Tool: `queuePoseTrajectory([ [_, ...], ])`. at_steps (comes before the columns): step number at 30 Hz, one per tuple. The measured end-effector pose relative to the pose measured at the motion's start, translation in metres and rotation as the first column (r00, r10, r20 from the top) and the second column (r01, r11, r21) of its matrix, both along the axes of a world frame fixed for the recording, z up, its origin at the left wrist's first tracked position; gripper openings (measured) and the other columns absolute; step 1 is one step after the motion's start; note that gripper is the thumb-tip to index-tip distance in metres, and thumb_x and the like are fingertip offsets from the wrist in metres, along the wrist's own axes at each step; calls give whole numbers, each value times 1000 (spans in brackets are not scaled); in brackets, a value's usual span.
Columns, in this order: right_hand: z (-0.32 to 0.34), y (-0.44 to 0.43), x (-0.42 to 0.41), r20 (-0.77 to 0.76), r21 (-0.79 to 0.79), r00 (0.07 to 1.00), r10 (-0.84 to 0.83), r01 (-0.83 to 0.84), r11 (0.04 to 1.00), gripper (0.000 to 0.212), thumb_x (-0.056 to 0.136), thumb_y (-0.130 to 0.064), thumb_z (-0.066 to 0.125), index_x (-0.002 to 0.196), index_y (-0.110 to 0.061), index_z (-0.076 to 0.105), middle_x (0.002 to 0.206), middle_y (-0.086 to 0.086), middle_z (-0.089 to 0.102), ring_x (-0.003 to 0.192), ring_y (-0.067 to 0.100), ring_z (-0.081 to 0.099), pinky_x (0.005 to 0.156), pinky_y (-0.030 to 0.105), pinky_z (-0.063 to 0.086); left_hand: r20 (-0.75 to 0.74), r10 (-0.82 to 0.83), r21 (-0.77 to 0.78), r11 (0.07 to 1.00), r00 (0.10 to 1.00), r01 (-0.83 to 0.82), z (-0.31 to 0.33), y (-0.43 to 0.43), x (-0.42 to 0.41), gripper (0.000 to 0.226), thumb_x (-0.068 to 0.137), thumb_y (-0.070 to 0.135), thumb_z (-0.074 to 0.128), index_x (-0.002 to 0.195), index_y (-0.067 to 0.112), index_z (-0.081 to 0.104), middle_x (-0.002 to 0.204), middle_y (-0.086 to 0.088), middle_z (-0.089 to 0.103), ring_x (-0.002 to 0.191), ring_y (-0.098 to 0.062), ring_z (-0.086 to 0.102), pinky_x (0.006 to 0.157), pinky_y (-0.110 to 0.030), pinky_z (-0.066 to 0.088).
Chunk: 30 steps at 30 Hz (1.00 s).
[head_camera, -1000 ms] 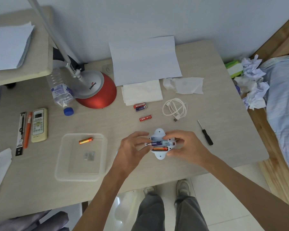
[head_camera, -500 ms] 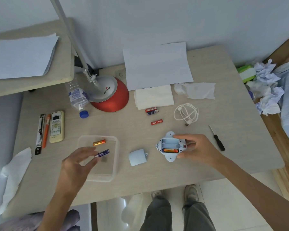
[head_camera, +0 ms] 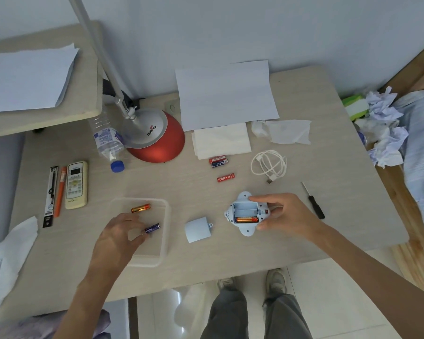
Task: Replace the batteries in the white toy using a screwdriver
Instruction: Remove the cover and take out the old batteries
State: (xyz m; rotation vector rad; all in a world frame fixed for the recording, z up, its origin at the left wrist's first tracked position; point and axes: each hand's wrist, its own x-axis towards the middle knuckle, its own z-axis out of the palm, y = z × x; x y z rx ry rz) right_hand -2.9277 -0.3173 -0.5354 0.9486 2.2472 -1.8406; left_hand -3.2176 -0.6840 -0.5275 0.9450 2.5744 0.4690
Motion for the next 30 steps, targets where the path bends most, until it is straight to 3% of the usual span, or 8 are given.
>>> queuePoseTrajectory([
  [2, -1, 1, 1, -1, -7, 1000, 3, -3, 1000, 78, 66, 3, 101, 134, -27, 77, 117, -6, 84, 106, 10, 81, 96, 37, 66, 9, 9, 35, 999, 1000, -9, 18, 2, 5, 29, 77, 13, 97, 102, 23, 84, 115, 4, 76, 100, -20, 75, 95, -40, 62],
  [6, -1, 3, 1, -9, -14, 1000, 14, -14, 1000, 78, 68, 6, 99, 137, -21, 76, 121, -3, 83, 109, 10, 81, 98, 35, 65, 80, 102, 260, 958, 992, -120, 72, 24, 34, 24, 85, 10, 90, 104, 22, 83, 112, 13, 79, 102, -7, 77, 95, -27, 59],
  [10, 1, 7, 0, -8, -11, 999, 35, -35, 999, 78, 69, 6, 98, 138, -22, 75, 121, -6, 83, 111, 10, 80, 99, 35, 65, 116, -111, 366, 929, 987, 61, 90, 86, 87, 26, 88, 19, 88, 113, 26, 82, 122, 18, 74, 116, 2, 68, 95, -10, 51],
  [14, 2, 13, -1, -11, -24, 997, 72, -72, 997, 77, 72, 9, 94, 141, -19, 73, 124, -5, 82, 115, 11, 79, 102, 39, 64, 94, -387, 263, 898, 917, 353, 52, 138, 124, 45, 98, 31, 79, 141, 35, 66, 155, 11, 53, 141, -9, 53, 111, -29, 51],
  [19, 9, 16, -5, -9, -14, 991, 131, -131, 991, 74, 75, 8, 92, 142, -19, 72, 121, -5, 83, 112, 10, 80, 102, 40, 64, 71, -566, 222, 812, 821, 540, 18, 168, 131, 68, 94, 20, 84, 151, 39, 51, 163, -3, 44, 144, -24, 53, 108, -43, 59],
  [22, 11, 17, -5, -31, -21, 989, 143, -143, 989, 72, 77, 9, 91, 139, -22, 74, 116, -1, 85, 108, 15, 82, 99, 42, 65, 25, -625, 165, 772, 780, 613, 10, 176, 127, 72, 96, 25, 82, 156, 43, 48, 169, -2, 35, 148, -23, 49, 109, -41, 59],
  [30, 14, 18, -7, -63, -58, 984, 168, -172, 983, 71, 77, 7, 92, 137, -26, 73, 121, 0, 83, 110, 15, 81, 100, 40, 64, 9, -701, 198, 700, 713, 686, 16, 182, 110, 53, 100, 24, 77, 148, 39, 59, 155, -5, 44, 135, -28, 54, 82, -35, 62],
])
